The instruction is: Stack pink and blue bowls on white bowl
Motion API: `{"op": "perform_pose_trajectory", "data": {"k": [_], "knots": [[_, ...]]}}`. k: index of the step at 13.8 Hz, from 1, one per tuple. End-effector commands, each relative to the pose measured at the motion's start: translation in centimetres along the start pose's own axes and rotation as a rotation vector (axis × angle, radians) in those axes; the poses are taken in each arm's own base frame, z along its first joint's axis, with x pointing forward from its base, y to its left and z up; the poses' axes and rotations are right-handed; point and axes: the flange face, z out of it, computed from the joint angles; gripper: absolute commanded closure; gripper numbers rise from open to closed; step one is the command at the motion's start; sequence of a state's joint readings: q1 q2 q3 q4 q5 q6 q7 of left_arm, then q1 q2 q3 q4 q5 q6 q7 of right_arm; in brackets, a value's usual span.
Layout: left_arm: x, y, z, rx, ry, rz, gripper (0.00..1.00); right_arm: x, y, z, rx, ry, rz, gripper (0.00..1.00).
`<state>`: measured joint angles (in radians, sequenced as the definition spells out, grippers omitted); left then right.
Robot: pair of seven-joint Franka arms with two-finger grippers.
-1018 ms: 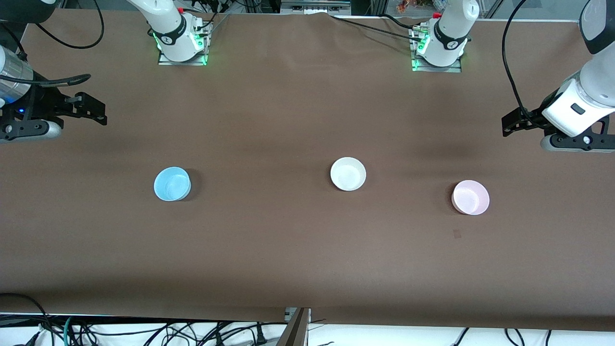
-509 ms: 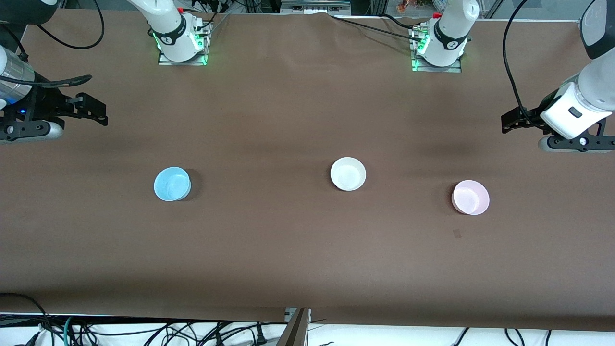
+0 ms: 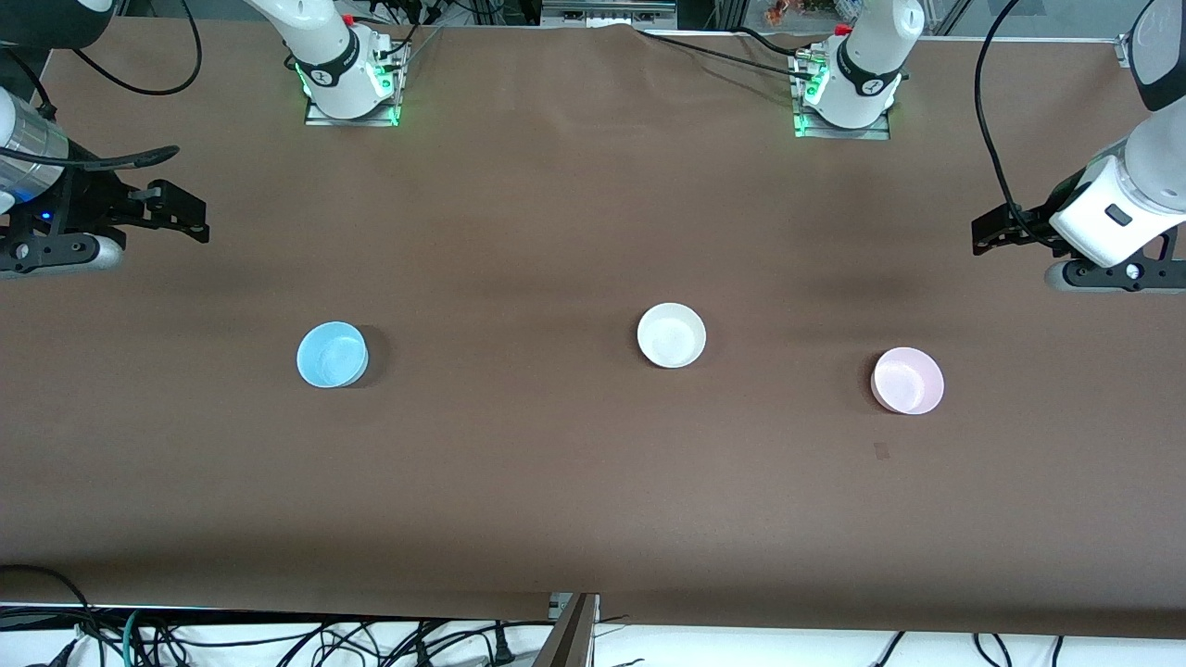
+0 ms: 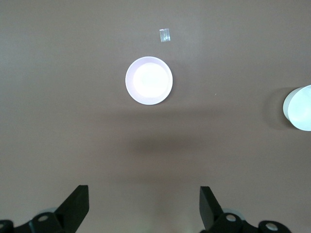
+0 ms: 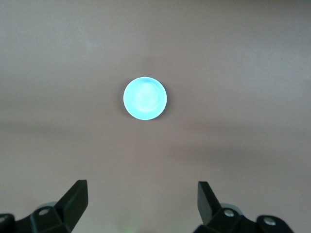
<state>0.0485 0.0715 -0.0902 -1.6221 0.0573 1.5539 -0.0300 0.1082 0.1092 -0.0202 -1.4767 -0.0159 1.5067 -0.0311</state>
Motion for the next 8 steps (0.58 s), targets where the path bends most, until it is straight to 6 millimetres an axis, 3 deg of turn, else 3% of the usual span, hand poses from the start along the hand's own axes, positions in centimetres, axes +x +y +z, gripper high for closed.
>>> {"op": "perform_pose_trajectory", "data": {"k": [1, 3, 6, 8], "knots": [[2.3, -0.2, -1.0, -0.030, 0.013, 0.006, 0.00, 0.1, -0.1, -0.5, 0.000, 0.009, 0.003, 0.00], [3.0, -0.9, -0.6, -0.092, 0.011, -0.008, 0.00, 0.1, -0.1, -0.5, 0.000, 0.009, 0.003, 0.00], [3.6, -3.4, 0.6, -0.177, -0.001, 0.007, 0.00, 0.1, -0.1, -0.5, 0.000, 0.009, 0.004, 0.00], [4.8, -5.4, 2.4, -0.176, 0.004, 0.016, 0.00, 0.1, -0.1, -0.5, 0.000, 0.009, 0.003, 0.00]]}}
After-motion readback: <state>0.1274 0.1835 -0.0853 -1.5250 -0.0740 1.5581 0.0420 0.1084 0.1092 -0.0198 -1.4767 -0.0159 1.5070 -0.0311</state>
